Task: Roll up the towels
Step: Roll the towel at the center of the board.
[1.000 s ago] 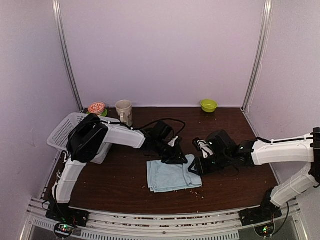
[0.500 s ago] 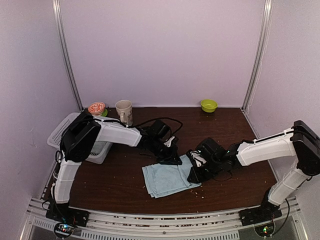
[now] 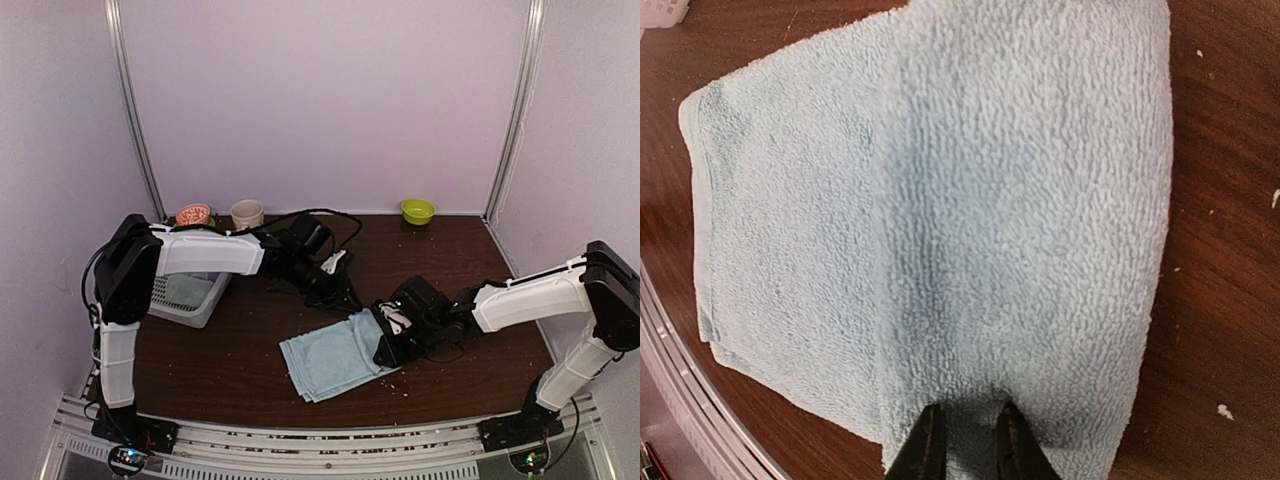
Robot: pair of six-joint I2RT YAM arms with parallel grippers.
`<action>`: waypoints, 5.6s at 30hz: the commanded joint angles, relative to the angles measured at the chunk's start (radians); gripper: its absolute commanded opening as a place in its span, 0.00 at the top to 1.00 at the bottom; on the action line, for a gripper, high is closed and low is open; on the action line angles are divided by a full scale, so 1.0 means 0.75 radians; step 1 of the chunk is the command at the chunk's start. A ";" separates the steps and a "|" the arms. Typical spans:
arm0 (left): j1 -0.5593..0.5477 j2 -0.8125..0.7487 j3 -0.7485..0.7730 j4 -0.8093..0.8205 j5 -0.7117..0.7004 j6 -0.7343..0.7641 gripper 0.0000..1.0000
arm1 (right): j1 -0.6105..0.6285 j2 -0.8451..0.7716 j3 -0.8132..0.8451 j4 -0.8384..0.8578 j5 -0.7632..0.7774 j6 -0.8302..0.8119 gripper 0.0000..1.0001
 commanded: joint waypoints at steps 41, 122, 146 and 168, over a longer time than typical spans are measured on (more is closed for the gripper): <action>0.031 0.216 -0.115 0.104 -0.089 -0.011 1.00 | 0.059 -0.059 0.112 -0.109 -0.009 -0.023 0.80; 0.020 -0.075 -0.235 0.019 -0.165 0.174 0.77 | -0.284 0.022 0.084 -0.206 -0.083 -0.064 1.00; 0.020 -0.243 -0.438 0.199 -0.157 0.133 0.80 | 0.080 0.481 0.841 -0.969 0.864 0.021 1.00; 0.021 0.026 -0.352 0.141 -0.233 0.078 1.00 | 0.112 0.479 0.861 -0.822 0.789 0.123 0.87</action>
